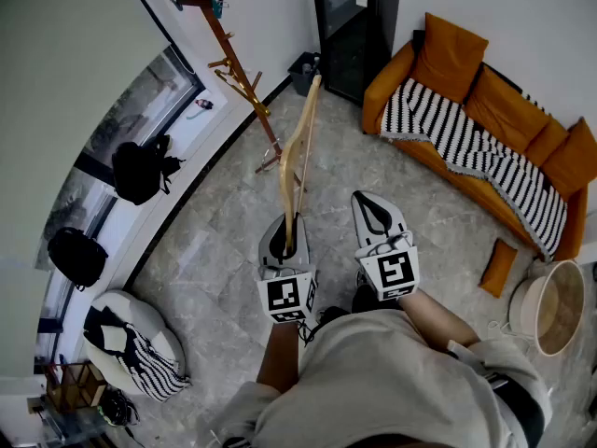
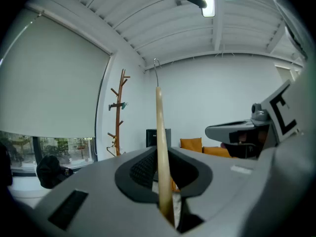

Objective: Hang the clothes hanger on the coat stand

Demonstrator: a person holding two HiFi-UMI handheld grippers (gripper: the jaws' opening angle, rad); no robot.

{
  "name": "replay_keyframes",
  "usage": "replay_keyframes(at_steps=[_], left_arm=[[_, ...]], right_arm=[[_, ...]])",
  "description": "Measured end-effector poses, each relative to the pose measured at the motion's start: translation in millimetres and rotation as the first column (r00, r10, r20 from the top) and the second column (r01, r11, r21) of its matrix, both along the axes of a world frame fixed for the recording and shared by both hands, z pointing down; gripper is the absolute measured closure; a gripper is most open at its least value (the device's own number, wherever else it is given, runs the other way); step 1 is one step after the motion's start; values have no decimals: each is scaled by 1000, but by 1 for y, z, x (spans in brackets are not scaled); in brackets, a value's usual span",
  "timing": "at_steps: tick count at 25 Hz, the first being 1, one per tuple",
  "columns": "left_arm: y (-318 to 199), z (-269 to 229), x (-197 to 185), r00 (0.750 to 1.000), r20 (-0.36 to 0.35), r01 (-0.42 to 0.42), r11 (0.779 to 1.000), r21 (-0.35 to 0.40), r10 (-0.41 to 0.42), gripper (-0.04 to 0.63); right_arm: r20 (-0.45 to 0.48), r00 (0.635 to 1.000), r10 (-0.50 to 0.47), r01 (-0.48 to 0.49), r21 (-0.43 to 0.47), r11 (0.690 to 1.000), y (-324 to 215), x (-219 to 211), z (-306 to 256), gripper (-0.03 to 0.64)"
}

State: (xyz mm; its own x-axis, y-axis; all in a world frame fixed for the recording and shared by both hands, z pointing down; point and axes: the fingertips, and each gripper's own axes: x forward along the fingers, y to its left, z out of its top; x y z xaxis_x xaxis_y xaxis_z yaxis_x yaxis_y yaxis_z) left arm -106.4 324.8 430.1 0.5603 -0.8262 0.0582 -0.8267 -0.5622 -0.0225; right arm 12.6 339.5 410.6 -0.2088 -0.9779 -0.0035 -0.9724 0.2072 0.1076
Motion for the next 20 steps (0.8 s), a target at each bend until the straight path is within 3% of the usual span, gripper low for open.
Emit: replay_keyframes(at_steps=[6, 13, 20], left_arm=[[-5, 8, 21, 999, 36, -12, 1000, -17, 13, 537], [-22, 10, 55, 998, 59, -24, 999, -23, 25, 536], [-36, 34, 91, 996, 86, 27, 999, -45, -23, 536]], right_arm=[[-4, 1000, -10, 10, -7, 1000, -6, 13, 5, 612], [-82, 995, -65, 66, 16, 998, -26, 38, 1, 612], [-61, 993, -99, 98, -7, 995, -37, 84, 24, 612]])
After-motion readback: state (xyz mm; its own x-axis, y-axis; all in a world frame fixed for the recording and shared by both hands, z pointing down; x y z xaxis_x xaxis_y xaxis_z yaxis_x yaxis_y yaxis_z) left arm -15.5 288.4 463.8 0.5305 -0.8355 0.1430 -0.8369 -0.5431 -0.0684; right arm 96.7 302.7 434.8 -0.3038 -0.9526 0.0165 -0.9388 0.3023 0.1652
